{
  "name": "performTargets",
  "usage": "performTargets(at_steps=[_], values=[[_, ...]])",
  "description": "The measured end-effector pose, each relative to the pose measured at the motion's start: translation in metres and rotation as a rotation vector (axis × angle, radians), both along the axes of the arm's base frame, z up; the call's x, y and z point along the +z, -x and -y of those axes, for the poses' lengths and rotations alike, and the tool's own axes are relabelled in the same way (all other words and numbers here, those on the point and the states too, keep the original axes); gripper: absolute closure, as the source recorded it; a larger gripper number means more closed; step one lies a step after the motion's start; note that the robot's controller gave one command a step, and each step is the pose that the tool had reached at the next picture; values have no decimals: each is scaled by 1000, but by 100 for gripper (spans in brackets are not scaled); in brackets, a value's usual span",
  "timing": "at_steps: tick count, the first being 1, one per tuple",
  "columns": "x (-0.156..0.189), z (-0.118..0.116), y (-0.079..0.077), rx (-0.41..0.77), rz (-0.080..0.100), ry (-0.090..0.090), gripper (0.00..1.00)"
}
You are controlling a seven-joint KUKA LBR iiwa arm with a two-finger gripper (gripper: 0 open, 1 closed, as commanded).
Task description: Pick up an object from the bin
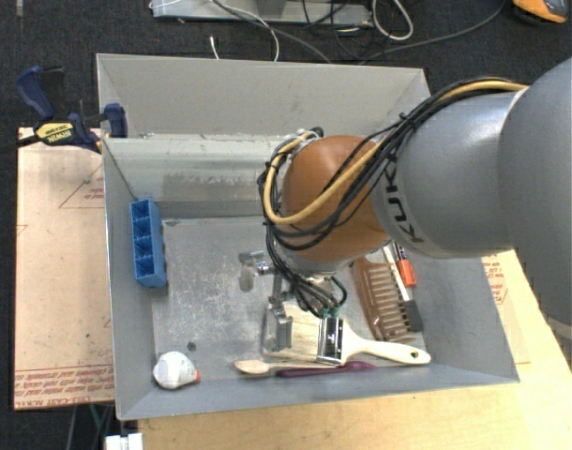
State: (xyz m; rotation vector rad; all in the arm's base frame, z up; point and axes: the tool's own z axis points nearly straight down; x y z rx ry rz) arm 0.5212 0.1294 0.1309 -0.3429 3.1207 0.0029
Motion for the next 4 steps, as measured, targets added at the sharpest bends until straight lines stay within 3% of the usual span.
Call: performTargets(at_steps=[1, 2, 3, 4], values=[[30, 47, 8, -67, 10, -2, 0], [-16, 94, 21, 134, -6, 0, 0], [-59, 69, 33, 98, 25, -5, 0], [-59, 42, 40, 119, 12, -2, 100]])
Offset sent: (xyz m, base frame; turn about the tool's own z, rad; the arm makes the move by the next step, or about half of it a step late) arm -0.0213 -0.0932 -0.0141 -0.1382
